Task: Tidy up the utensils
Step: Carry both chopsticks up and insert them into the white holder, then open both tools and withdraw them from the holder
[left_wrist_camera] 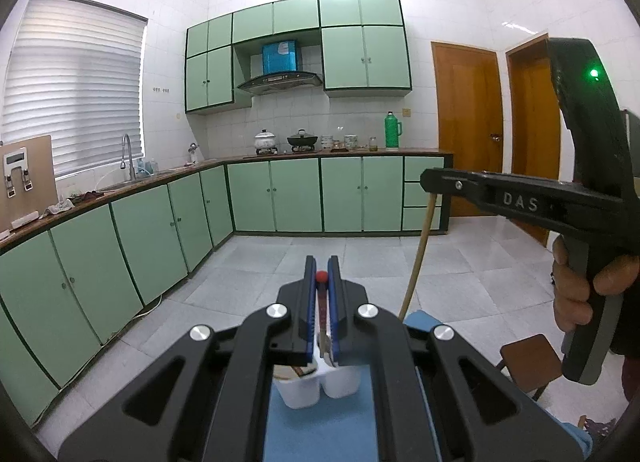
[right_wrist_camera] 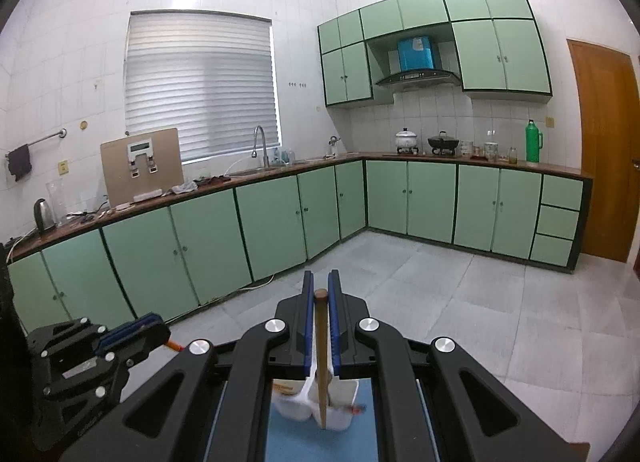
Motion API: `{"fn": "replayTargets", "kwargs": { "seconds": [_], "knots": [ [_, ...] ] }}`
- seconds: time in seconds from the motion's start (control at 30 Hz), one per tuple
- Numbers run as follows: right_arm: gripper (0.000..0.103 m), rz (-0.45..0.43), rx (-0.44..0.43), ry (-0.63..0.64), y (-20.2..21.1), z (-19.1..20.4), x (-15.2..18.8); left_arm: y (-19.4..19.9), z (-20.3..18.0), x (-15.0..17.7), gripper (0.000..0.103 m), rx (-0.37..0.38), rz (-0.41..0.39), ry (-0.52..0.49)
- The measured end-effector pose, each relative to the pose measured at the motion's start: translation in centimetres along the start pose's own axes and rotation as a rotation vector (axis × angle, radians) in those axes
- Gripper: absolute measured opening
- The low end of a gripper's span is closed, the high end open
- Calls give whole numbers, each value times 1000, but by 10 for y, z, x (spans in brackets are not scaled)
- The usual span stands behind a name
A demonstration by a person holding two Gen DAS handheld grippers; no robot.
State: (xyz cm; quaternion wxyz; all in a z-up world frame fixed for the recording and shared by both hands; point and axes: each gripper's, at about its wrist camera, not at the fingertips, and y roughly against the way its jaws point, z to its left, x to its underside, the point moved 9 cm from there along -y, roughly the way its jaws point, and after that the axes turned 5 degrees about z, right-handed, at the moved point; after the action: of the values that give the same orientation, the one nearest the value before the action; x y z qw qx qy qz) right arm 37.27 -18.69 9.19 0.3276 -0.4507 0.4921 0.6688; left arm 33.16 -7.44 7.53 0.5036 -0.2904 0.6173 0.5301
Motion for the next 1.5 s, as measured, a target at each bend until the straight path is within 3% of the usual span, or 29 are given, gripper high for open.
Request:
{"fn": "replayTargets", "kwargs": {
  "seconds": [0.3, 0.6, 0.97, 1.0, 1.07, 1.13, 1.2, 1.37, 1.5],
  "knots": [
    [7, 19, 28, 3, -66, -11, -2, -50, 29, 5, 5, -30, 54, 10],
    [7, 87, 45, 2, -110, -21, 34, -111, 42, 28, 5, -28, 145, 45],
    [9, 195, 39, -17, -136, -33, 81, -155, 62, 67, 6, -18, 255, 92],
    [11, 198, 45, -17, -135, -34, 84, -157, 64, 70, 6, -21, 261, 98],
    [26, 198, 56, -21, -131, -39, 83, -155, 69, 72, 8, -27, 263, 109],
    [39, 185, 73, -35, -122, -47, 83, -149, 72, 69, 17, -27, 252, 124],
    [46, 169, 90, -51, -109, -55, 81, -139, 75, 63, 36, -38, 225, 131],
    [78, 119, 182, -88, -59, -80, 82, -104, 84, 56, 58, -61, 169, 161],
    [93, 102, 224, -110, -22, -89, 94, -72, 85, 64, 71, -87, 145, 186]
  ]
}}
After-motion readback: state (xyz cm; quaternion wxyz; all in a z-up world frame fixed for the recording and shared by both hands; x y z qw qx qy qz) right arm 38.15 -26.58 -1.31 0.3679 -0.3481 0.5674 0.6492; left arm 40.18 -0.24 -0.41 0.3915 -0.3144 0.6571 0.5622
